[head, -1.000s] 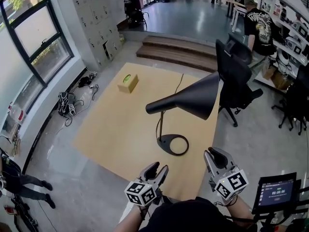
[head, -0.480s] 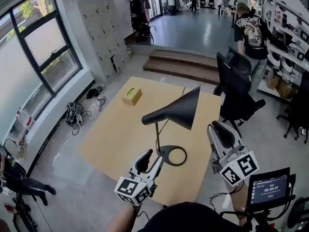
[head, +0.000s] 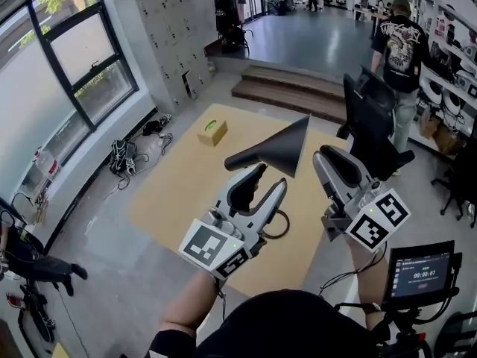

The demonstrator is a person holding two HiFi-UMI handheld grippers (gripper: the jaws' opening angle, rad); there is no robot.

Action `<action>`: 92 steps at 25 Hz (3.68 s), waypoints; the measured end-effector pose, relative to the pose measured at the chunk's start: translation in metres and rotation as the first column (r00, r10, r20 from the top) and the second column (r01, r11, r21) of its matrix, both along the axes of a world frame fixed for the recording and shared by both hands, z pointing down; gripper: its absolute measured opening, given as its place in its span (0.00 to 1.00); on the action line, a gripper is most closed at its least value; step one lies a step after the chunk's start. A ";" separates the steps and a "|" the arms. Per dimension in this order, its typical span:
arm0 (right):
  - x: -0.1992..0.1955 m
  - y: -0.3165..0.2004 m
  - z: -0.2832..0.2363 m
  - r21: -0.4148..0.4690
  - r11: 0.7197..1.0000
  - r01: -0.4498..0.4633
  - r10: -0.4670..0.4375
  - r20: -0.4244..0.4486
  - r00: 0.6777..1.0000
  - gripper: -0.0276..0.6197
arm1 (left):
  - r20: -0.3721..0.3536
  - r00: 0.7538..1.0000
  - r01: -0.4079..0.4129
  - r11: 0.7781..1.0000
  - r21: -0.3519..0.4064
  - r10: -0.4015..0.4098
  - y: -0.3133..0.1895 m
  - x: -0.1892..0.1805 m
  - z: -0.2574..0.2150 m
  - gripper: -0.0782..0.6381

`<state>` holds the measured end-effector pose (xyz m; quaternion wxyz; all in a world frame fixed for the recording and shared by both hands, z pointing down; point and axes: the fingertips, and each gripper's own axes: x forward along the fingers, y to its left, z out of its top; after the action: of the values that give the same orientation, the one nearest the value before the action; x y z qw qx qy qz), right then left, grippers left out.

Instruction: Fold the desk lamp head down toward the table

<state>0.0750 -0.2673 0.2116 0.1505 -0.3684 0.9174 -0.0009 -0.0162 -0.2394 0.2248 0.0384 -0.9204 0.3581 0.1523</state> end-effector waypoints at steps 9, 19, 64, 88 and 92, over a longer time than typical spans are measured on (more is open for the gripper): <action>-0.024 -0.018 -0.002 -0.039 0.999 0.025 -0.025 0.000 1.000 0.15 | 0.058 0.998 0.007 1.000 0.019 -0.008 -0.009 0.006 -0.007 0.37; -0.032 -0.033 0.008 -0.101 0.995 0.015 -0.009 0.063 0.998 0.15 | 0.049 0.998 0.050 0.999 -0.013 -0.050 -0.004 -0.014 -0.003 0.37; 0.022 -0.005 0.087 -0.311 0.946 0.092 0.008 0.306 0.952 0.10 | 0.054 0.952 0.297 0.865 -0.404 -0.301 -0.165 -0.117 0.112 0.37; 0.091 -0.010 0.061 -0.146 0.952 -0.270 0.274 0.004 0.962 0.12 | 0.063 0.960 0.273 0.861 -0.429 -0.273 -0.160 -0.119 0.117 0.37; 0.066 -0.019 0.057 -0.047 0.964 -0.261 0.245 -0.223 0.944 0.12 | 0.083 0.958 0.285 0.862 -0.420 -0.276 -0.159 -0.119 0.116 0.37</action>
<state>0.1412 -0.2861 0.2685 0.0353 -0.4864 0.8727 0.0233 -0.1356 -0.3983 0.3413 -0.1390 -0.8459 0.5121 0.0536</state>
